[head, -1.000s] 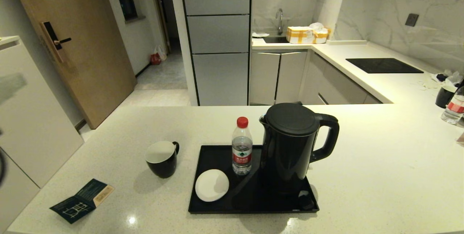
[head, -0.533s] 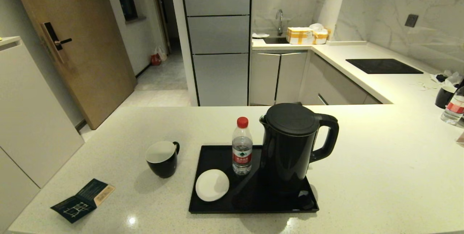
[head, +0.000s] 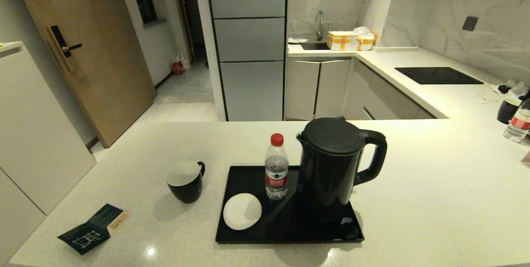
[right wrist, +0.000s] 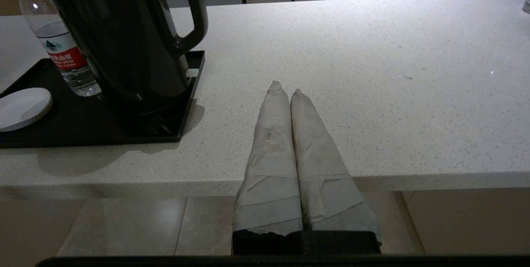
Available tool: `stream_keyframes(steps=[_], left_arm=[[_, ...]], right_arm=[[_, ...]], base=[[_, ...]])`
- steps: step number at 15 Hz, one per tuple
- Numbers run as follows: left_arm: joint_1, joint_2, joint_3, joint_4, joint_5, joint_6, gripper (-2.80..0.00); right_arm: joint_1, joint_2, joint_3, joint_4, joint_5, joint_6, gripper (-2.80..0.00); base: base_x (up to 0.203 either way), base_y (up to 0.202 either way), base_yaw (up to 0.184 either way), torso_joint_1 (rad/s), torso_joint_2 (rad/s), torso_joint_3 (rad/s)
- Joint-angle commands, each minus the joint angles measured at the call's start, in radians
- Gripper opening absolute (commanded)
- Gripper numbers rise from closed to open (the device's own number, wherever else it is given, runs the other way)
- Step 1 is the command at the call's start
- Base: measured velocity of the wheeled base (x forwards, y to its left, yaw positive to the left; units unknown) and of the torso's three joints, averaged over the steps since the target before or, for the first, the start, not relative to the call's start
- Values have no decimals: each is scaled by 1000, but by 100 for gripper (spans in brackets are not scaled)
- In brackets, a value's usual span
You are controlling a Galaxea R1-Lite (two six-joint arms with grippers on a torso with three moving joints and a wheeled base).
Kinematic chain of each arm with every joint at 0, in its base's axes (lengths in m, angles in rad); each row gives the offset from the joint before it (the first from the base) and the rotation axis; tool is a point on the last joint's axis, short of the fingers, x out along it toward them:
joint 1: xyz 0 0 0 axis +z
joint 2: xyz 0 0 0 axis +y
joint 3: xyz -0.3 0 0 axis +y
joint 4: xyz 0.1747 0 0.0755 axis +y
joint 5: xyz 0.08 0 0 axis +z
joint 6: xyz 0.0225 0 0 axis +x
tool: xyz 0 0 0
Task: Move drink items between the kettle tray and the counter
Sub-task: Pick up the bottled water
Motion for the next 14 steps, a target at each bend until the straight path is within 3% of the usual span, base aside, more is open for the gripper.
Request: stream_keyframes(steps=[1, 5, 6, 8, 11, 14], left_arm=[[-13, 161, 12, -36, -183, 27, -280], [-41, 371, 160, -258, -344, 130, -280], [-51, 443, 178, -308, -366, 148, 0], [-71, 587, 214, -424, -385, 189, 0], [-96, 779, 305, -698, -394, 265, 0], [-143, 963, 376, -975, -350, 282, 0]], right_arm=[[0, 2, 1, 0, 0, -1, -280], [0, 2, 0, 0, 0, -1, -280], [0, 1, 2, 0, 0, -1, -280], [0, 2, 2, 0, 0, -1, -280], [0, 2, 0, 0, 0, -1, -280], [-1, 1, 0, 0, 0, -1, -280]], base=[[0, 0, 0, 0, 0, 0], [0, 0, 0, 0, 0, 0], [0, 0, 0, 0, 0, 0], [0, 0, 0, 0, 0, 0], [0, 0, 0, 0, 0, 0], [0, 0, 0, 0, 0, 0]])
